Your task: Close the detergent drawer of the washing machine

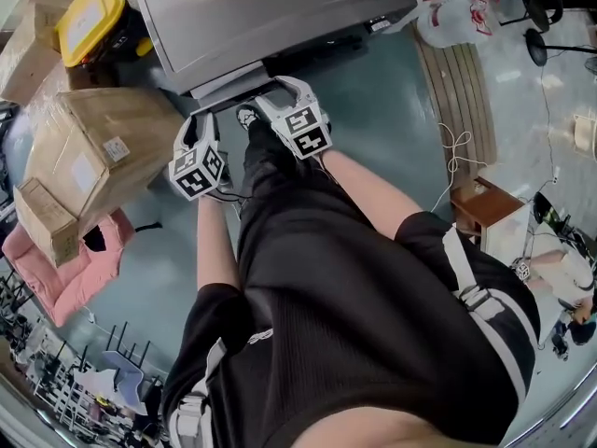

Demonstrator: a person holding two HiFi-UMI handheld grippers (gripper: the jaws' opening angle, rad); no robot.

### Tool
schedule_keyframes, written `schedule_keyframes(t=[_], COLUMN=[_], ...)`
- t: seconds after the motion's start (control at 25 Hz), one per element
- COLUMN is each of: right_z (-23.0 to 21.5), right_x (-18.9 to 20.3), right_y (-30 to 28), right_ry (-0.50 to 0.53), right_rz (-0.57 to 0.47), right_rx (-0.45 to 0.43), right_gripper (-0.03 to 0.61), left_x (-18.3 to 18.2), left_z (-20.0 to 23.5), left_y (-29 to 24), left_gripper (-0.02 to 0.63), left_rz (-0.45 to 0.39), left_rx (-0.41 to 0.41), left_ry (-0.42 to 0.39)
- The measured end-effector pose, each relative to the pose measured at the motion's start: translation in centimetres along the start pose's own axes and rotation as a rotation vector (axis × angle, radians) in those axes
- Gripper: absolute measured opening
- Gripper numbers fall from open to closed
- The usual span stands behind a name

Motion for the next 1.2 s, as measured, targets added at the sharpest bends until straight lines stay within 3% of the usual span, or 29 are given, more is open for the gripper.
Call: schedule_keyframes(t=[0.08, 0.2, 0.48, 0.8, 1.2], right_z=[0.1, -0.2, -0.6, -0.1, -0.5], right_x=[-0.1, 0.1, 1.0, 0.4, -0.4], right_y=[-0.2, -0.2, -0.3, -0.3, -0.8], right_ry=[0.014, -0.004, -0.041, 0.045, 0.025], right_rz=[-0.010, -0.015, -0.025, 0.017, 0.032], right_rx=[-0.009, 0.004, 0.054, 0.055, 0.075], right_gripper=[0.232, 0.211, 0.192, 0.175, 0.178], left_x=[0.7, 0.6, 0.3, 0.1, -0.8], left_z=[-0.3, -0.6, -0.7, -0.5, -0.3], left_y=[-0.7, -1.1, -1.1, -1.0, -1.4], left_gripper=[0.278, 0.271, 0.256, 0.247, 0.245], left_rz=[0.022, -0.005, -0.055, -0.029, -0.013], left_rx=[0.039, 0.051, 0.023, 0.041, 0.042], left_ry=[-0.005, -0.027, 0.007, -0.013, -0.011])
Point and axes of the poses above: the fingertips, and each gripper's own axes: y backward along the fingers, z to its left, x out of its underside, the point moved 1 cm from there along y, backward along the fingers, and after that the axes turned 3 degrees about z, right-handed, at the moved point
